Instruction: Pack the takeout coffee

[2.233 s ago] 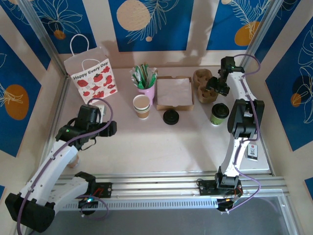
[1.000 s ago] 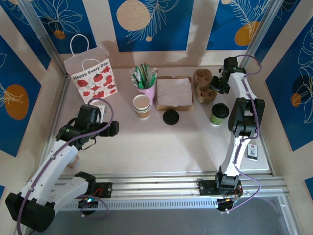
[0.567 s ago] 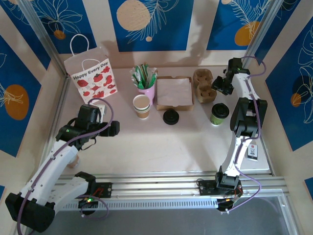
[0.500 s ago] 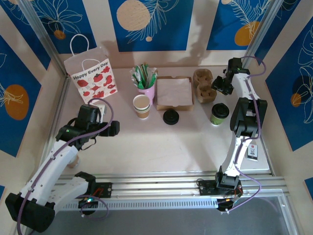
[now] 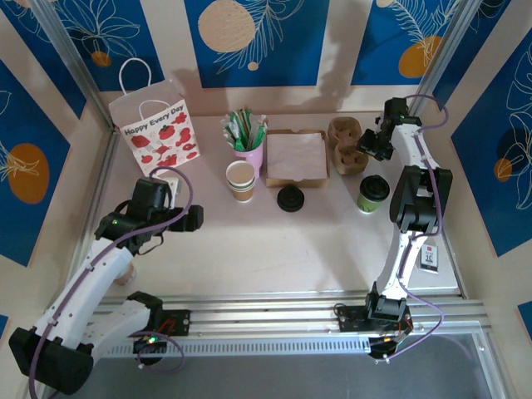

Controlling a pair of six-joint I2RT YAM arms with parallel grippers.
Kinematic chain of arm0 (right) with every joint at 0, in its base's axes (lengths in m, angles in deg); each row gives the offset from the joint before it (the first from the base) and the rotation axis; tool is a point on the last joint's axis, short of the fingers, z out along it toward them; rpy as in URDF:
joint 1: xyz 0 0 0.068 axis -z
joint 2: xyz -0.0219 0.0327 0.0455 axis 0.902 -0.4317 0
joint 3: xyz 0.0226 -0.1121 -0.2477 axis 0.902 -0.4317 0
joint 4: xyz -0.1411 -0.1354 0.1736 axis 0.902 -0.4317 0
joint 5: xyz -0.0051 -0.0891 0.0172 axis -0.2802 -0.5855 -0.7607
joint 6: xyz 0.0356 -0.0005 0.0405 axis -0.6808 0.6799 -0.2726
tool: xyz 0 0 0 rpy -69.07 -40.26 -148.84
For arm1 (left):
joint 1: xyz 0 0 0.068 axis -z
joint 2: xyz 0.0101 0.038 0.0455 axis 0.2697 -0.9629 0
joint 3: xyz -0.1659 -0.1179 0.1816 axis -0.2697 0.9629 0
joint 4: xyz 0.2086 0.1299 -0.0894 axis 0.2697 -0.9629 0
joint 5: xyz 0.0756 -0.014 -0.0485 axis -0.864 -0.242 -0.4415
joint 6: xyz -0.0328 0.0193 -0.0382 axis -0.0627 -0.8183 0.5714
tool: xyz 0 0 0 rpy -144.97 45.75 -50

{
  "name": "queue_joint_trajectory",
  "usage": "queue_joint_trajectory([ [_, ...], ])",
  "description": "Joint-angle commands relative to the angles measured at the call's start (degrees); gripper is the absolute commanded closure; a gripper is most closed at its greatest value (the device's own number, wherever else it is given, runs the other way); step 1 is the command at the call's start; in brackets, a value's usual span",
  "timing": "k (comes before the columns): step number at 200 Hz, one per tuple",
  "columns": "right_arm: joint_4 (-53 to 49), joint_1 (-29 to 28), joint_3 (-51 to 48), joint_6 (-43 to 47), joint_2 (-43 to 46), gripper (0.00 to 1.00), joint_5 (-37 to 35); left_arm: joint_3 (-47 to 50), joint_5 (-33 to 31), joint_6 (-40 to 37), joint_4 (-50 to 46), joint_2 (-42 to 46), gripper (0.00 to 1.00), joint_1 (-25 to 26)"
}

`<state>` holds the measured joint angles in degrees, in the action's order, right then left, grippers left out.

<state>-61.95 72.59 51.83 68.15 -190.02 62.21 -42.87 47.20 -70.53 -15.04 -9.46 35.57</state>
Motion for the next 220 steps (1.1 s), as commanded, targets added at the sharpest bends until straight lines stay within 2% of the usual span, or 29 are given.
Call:
queue_joint_trajectory([
  [1,0.19,0.19,-0.99,1.10,-1.11,0.62,1.54,0.51,0.43,-0.59,0.39,0.87,0.00,-0.62],
  [50,0.34,0.11,-1.28,1.37,-0.66,0.59,-2.45,0.52,0.50,-0.59,0.41,0.90,0.00,-0.67],
  [102,0.05,-1.31,-0.75,2.57,-2.42,0.59,-1.11,0.64,0.43,-0.69,0.39,1.02,0.00,-0.65],
  [151,0.52,-1.18,-1.20,2.65,-2.43,0.66,0.09,0.59,0.52,-0.70,0.49,1.06,0.00,-0.66],
  [180,0.45,-0.78,-1.35,1.98,-2.25,0.76,-0.50,0.61,0.52,-0.80,0.63,1.12,0.00,-0.59],
  [220,-0.41,-0.78,-0.50,1.77,-2.09,0.82,-1.63,0.59,0.46,-0.82,0.50,1.10,0.00,-0.66],
])
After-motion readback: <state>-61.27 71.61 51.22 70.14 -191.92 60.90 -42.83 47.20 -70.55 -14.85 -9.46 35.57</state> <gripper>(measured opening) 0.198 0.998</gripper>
